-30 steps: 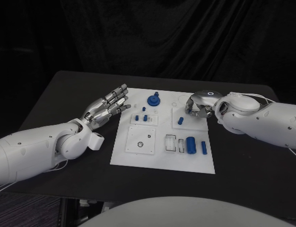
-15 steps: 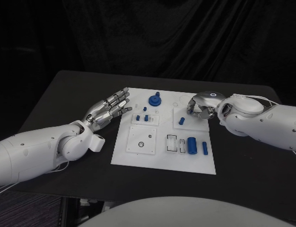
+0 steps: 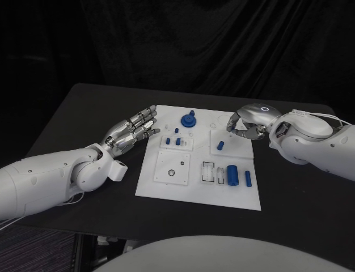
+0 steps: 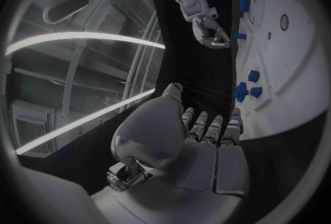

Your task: Assemble the parts on the task board

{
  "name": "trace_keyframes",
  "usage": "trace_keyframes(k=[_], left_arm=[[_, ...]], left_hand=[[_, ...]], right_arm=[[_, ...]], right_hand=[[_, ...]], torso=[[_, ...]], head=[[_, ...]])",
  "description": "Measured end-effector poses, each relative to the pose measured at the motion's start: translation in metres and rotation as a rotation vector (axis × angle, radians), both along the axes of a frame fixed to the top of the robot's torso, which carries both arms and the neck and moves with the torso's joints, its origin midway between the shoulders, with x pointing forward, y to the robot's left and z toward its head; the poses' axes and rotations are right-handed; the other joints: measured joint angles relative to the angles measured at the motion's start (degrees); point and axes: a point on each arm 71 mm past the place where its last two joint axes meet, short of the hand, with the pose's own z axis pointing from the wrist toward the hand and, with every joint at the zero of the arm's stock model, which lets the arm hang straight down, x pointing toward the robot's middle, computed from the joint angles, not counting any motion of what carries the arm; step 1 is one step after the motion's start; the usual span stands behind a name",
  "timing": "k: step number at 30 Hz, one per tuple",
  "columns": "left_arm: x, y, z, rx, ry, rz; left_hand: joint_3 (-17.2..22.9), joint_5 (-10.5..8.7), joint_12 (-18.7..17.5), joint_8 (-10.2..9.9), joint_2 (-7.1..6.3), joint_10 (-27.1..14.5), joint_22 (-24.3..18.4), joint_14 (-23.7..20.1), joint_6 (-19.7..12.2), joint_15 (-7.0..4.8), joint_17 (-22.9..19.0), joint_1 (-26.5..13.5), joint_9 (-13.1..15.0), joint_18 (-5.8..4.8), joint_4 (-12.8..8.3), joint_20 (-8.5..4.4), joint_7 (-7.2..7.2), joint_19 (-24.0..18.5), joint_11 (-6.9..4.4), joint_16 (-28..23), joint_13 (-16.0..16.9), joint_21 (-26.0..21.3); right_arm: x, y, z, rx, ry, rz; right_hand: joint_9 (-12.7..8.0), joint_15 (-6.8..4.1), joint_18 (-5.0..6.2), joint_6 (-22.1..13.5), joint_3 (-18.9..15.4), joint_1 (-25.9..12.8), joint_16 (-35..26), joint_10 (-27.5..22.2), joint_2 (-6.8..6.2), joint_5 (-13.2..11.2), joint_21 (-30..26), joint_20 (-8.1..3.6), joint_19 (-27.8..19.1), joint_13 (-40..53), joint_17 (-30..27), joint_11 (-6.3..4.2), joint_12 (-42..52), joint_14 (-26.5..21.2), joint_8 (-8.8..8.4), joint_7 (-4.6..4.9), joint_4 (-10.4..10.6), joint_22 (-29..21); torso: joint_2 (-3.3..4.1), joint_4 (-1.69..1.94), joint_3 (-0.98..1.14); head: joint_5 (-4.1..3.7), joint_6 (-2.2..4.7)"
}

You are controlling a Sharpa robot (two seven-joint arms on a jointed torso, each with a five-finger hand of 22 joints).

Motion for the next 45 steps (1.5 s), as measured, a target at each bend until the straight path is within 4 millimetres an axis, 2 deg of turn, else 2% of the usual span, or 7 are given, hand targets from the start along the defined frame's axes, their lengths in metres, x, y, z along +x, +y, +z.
trace_keyframes(k=[6,11,18,25,30,38,45], left_arm=[[0.000,-0.001,0.000,0.000,0.000,-0.001],[0.000,-0.002,0.000,-0.001,0.000,-0.002],[0.001,-0.002,0.000,0.000,0.000,-0.001],[0.001,-0.003,-0.001,-0.001,0.000,-0.003],[0.001,-0.003,-0.001,-0.002,0.000,-0.004],[0.002,-0.006,-0.002,-0.002,0.000,-0.007],[0.002,-0.008,-0.003,-0.004,0.002,-0.011]], left_hand=[[0.00,0.00,0.00,0.00,0.00,0.00,-0.01,0.00,0.00,0.00,-0.01,0.00,0.00,0.00,0.00,-0.01,0.00,0.01,0.00,0.00,0.00,0.00],[0.00,0.00,0.23,0.00,0.00,0.00,-0.07,0.00,0.00,0.00,-0.01,0.00,0.00,0.00,0.00,-0.01,0.00,0.01,0.00,0.00,-0.01,0.00],[0.00,0.00,0.23,0.00,0.00,0.19,-0.18,0.00,0.00,0.00,-0.02,0.00,-0.01,0.00,0.01,-0.01,0.00,0.01,0.18,0.00,-0.01,0.00],[0.25,0.18,0.45,0.22,0.00,0.36,-0.24,-0.01,0.33,0.00,-0.02,0.00,0.07,0.00,-0.24,-0.01,0.33,0.00,0.35,0.00,0.07,0.00],[0.25,0.21,0.45,0.22,0.00,0.36,-0.25,-0.01,0.40,-0.01,-0.02,0.00,0.07,0.00,-0.23,-0.01,0.40,0.00,0.35,0.00,0.07,0.00],[0.40,0.21,0.44,0.22,0.00,0.36,-0.35,-0.22,0.40,0.20,-0.02,0.00,0.07,-0.01,-0.39,-0.01,0.40,0.00,0.35,0.00,0.06,0.00],[0.40,0.21,0.44,0.22,0.25,0.32,-0.40,-0.01,0.40,0.41,-0.03,0.25,0.07,0.00,-0.39,-0.01,0.40,0.00,0.74,0.00,0.06,0.00]], right_arm=[[-0.007,0.008,0.016,0.019,-0.037,0.034],[-0.017,0.022,0.020,0.032,-0.041,0.076],[-0.043,0.067,0.023,0.011,-0.053,0.223],[-0.062,0.104,0.015,-0.036,-0.066,0.347],[-0.067,0.121,0.005,-0.062,-0.058,0.391],[-0.068,0.138,-0.010,-0.096,-0.041,0.420],[-0.068,0.146,-0.015,-0.111,-0.035,0.434]], right_hand=[[0.06,0.00,0.00,0.00,0.00,0.22,0.00,0.00,-0.22,-0.05,0.00,0.00,0.00,-0.01,-0.05,0.00,0.03,0.00,0.00,0.00,0.00,0.00],[0.06,0.00,0.00,-0.10,0.00,0.22,0.03,0.19,-0.22,-0.43,0.00,0.00,0.00,-0.01,-0.12,0.19,0.02,0.00,0.22,0.10,0.00,-0.01],[0.10,0.00,0.00,-0.60,0.00,0.21,0.29,1.26,-0.23,-0.92,-0.39,0.00,0.00,-0.21,-0.47,0.00,0.07,0.00,-0.01,0.60,0.00,0.00],[0.15,0.00,0.00,-0.37,0.00,0.21,0.00,1.94,-0.23,-0.93,-0.39,0.00,0.00,-0.24,-0.73,-0.32,0.36,0.00,-0.18,0.36,0.00,-0.01],[0.15,0.00,0.00,-0.36,0.00,0.21,-0.23,1.94,-0.23,-0.93,-0.83,0.00,0.00,-0.24,-1.01,-0.31,0.36,0.00,-0.56,0.35,0.00,0.00],[0.01,0.04,0.00,-0.54,0.18,0.46,-1.59,1.93,-0.49,-0.93,-2.74,-0.10,-0.72,-0.49,-2.18,-0.31,-0.09,-0.57,-1.24,0.53,-0.18,-0.01],[0.01,0.04,0.00,-0.55,0.18,0.46,-1.59,1.93,-0.49,-1.15,-2.83,-0.10,-0.72,-0.53,-2.09,-0.30,-0.09,-0.57,-1.24,0.53,-0.18,-0.01]], torso=[[-0.02,0.07,-0.03],[0.01,0.05,-0.03],[0.01,-0.01,-0.03],[0.08,0.05,0.04],[0.10,0.05,0.08],[0.03,0.27,0.03],[0.03,0.28,-0.06]], head=[[-0.08,0.00],[0.34,0.00],[0.97,0.00],[1.02,0.00],[1.22,0.00],[1.12,0.00],[1.53,0.00]])
